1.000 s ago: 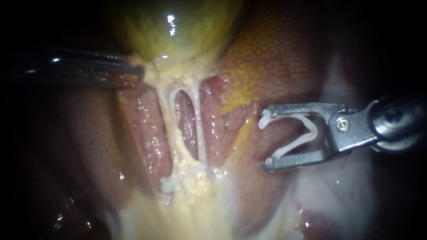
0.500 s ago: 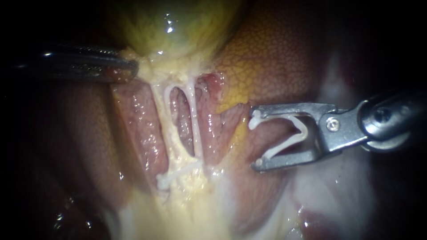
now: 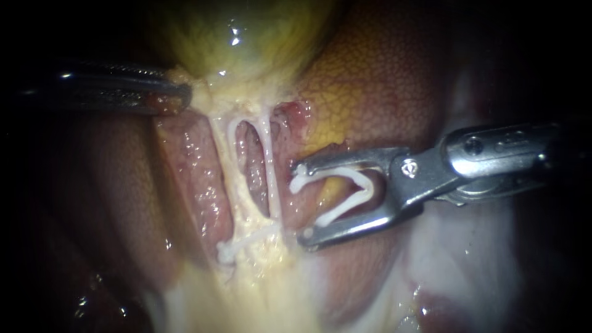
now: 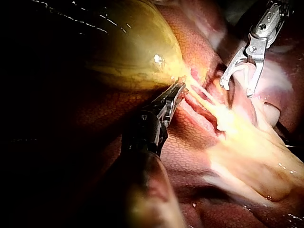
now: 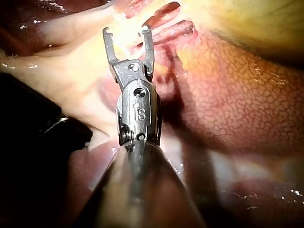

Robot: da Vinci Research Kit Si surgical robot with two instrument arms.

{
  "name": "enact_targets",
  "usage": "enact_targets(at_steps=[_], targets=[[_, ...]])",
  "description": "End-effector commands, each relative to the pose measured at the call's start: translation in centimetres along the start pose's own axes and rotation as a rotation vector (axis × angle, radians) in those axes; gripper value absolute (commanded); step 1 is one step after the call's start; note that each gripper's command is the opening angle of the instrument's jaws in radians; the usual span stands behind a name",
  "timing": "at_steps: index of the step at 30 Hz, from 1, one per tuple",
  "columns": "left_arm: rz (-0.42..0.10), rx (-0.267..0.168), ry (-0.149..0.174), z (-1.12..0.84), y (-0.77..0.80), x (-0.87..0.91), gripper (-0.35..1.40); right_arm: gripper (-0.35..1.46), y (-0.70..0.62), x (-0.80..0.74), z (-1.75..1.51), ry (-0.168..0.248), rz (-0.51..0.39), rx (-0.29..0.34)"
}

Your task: Clipping second clip left tube

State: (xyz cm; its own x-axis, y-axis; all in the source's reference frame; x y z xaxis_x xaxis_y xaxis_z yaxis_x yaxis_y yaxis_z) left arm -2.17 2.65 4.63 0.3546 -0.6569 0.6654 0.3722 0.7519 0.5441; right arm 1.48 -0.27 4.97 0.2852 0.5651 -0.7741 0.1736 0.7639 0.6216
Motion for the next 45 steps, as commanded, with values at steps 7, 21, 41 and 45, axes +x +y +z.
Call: enact_targets(at_steps=[7,21,41,45], targets=[[0.0,-0.001,0.0,0.0,-0.01,0.0,-0.35,0.5,0.09,-0.12,0.21,0.006,0.03,0.042],[0.0,-0.002,0.0,0.01,-0.02,0.0,-0.35,0.5,0.37,-0.46,0.4,-0.002,0.046,0.038],[0.0,-0.004,0.0,0.04,-0.03,0.02,-0.35,0.5,0.69,-0.64,0.48,0.02,0.045,0.068],[0.0,-0.005,0.0,0.04,-0.03,0.02,-0.35,0.5,0.67,-0.61,0.57,0.041,0.043,0.095]])
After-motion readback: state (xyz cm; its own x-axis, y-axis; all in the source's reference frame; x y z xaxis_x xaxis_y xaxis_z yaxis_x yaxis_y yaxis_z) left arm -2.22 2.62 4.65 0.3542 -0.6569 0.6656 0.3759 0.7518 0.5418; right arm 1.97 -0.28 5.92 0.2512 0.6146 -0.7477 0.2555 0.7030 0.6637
